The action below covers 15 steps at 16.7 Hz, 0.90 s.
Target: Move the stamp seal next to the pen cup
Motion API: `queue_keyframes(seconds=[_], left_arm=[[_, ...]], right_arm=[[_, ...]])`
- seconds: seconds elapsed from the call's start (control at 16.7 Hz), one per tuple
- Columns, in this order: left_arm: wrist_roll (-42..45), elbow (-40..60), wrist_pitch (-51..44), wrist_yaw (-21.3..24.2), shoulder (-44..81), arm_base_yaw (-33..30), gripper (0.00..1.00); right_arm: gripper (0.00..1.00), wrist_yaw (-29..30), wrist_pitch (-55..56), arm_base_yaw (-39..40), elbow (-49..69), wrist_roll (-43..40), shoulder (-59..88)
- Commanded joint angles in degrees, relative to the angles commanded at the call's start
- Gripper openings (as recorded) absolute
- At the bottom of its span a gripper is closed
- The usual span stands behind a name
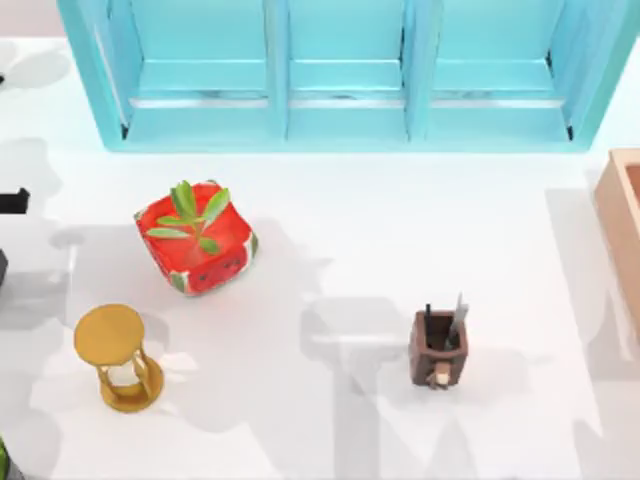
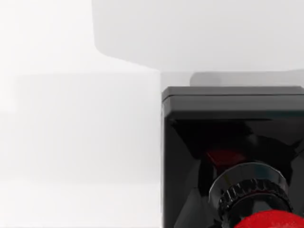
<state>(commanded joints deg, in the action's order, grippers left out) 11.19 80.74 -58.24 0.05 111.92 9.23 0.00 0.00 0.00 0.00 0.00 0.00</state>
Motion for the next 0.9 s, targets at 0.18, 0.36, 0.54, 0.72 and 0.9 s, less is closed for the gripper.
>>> queue_keyframes(seconds=[0.18,0.36,0.54,0.72,0.9], left_arm=[[-6.37,7.52,-9.47,-0.01,-1.31,-6.59,0.00],[-13.83,14.89,-20.05,0.01,-3.06,-13.67,0.00],[-18.87,19.88,-25.46,-0.01,-4.76,-18.51,0.00],[-19.47,20.49,-26.09,-0.01,-5.05,-19.11,0.00],[-19.47,20.23,-25.82,0.17,-4.97,-18.99,0.00]], right_arm=[[1.00,0.00,0.00,0.00,0.00,0.00,0.00],[1.00,0.00,0.00,0.00,0.00,0.00,0.00],[1.00,0.00,0.00,0.00,0.00,0.00,0.00],[1.00,0.00,0.00,0.00,0.00,0.00,0.00],[1.00,0.00,0.00,0.00,0.00,0.00,0.00]])
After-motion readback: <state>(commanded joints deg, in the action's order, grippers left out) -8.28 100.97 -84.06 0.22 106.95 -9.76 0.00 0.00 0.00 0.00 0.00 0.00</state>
